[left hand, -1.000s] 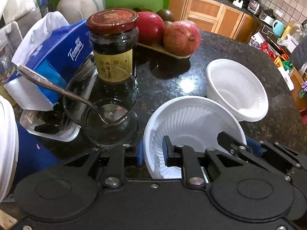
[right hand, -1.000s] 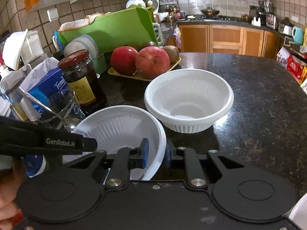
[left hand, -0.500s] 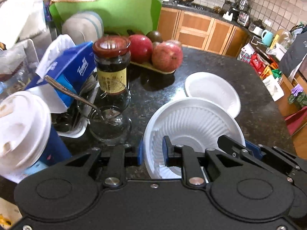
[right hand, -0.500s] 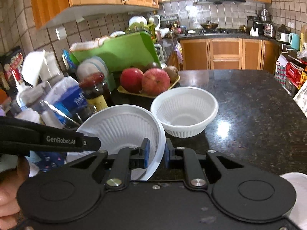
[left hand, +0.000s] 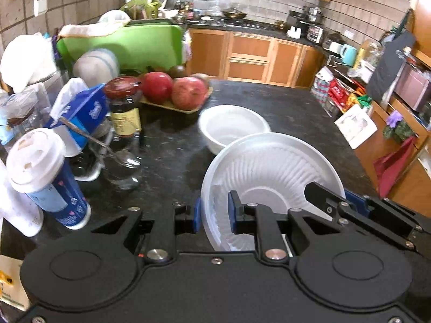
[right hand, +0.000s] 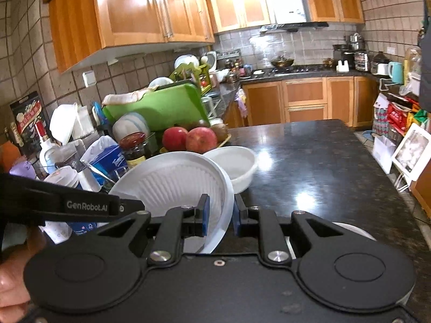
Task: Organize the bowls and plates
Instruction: 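Grasp the white ribbed bowl rim with the left gripper and lift it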
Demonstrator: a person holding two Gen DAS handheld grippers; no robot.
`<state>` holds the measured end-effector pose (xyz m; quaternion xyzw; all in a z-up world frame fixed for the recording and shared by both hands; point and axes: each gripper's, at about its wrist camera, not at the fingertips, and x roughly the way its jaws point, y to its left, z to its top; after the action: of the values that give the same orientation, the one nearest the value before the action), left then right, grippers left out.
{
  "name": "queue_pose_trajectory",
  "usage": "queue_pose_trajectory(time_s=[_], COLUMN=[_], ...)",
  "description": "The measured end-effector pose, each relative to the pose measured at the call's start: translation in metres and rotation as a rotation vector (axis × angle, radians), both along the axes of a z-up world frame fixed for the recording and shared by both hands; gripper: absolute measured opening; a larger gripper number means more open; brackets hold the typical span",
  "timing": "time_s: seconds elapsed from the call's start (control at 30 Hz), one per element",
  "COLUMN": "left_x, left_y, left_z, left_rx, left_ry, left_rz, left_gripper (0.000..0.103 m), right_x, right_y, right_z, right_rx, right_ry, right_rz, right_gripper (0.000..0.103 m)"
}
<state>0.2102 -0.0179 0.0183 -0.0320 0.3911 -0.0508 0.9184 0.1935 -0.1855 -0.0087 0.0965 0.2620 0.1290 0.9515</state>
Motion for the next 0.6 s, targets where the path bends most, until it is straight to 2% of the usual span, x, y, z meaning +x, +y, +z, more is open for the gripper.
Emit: queue_pose_trajectory(time_s=[0.37, 0.6], left_x=[-0.008, 0.000], left_y=[-0.077, -0.111], left_z=[-0.011, -0.023], left_rx=[-0.024, -0.024], left_ry=[0.017, 0.039], left_rz=[-0.106, -0.107], left_gripper=[0.026, 0.026], right_x=[-0.045, -0.038], right_y=[-0.090, -0.124], right_z=[0.000, -0.013], right_rx=[-0.009, -0.024], right_ry=[-0.027, 0.002], right_rz=[-0.117, -0.138], right_gripper=[0.023, 0.023])
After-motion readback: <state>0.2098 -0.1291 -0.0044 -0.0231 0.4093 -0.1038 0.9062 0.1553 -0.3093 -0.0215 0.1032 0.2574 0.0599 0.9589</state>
